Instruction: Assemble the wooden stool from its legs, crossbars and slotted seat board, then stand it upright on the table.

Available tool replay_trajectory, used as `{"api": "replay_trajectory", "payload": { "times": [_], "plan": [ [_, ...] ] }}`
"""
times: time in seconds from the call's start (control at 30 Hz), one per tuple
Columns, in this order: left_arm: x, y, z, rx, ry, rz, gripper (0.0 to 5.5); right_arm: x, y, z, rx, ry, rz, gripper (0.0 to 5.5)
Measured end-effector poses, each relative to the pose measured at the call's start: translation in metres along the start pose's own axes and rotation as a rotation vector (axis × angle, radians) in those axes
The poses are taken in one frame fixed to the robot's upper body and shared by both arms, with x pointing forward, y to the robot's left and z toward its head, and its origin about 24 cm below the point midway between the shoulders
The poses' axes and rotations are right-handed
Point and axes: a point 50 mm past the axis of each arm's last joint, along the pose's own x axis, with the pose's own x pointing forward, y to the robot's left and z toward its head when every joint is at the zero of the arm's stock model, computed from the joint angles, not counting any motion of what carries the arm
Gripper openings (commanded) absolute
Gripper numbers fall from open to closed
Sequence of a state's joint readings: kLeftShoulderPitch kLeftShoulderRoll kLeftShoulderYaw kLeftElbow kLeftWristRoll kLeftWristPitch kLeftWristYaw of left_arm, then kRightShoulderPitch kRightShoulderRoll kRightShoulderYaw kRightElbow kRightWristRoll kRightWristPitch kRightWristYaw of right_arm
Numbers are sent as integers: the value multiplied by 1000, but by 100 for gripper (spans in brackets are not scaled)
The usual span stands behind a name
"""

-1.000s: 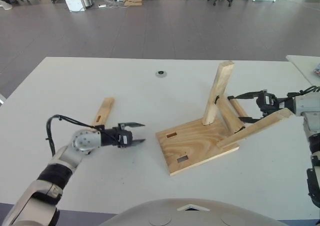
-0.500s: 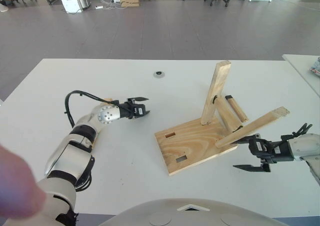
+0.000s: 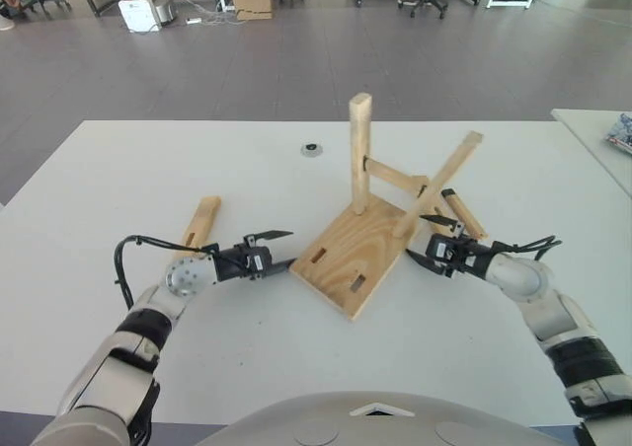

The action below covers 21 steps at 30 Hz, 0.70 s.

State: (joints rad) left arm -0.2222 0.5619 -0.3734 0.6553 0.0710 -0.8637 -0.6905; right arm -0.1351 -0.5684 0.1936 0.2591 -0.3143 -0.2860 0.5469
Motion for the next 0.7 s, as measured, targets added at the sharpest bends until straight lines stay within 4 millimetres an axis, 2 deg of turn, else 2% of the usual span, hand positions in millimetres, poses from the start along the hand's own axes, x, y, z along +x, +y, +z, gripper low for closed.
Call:
{"api": "replay_trajectory", "payload": {
  "times": [0.17,0.3,0.37,0.4,0.5,0.63,0.7],
  "plan": [
    [-8,-6,5,-69,30,47,281,21,2,7,16,-21,-48,404],
    [-12,-8,8,-85,51,52,281,21,10,14,15,-52,-35,404],
    [-14,-9,12,-173,53,85,281,21,15,17,47,-67,-34,404],
    [-12,-8,18,-223,37,104,281,21,17,19,77,-69,-34,404],
    [-4,12,42,-242,-63,155,281,22,26,23,211,-87,-31,404],
    [-12,14,41,-247,-30,155,281,13,18,10,378,-35,-71,404],
    [-21,17,36,-244,2,166,281,3,8,-5,547,26,-161,404]
  ]
}}
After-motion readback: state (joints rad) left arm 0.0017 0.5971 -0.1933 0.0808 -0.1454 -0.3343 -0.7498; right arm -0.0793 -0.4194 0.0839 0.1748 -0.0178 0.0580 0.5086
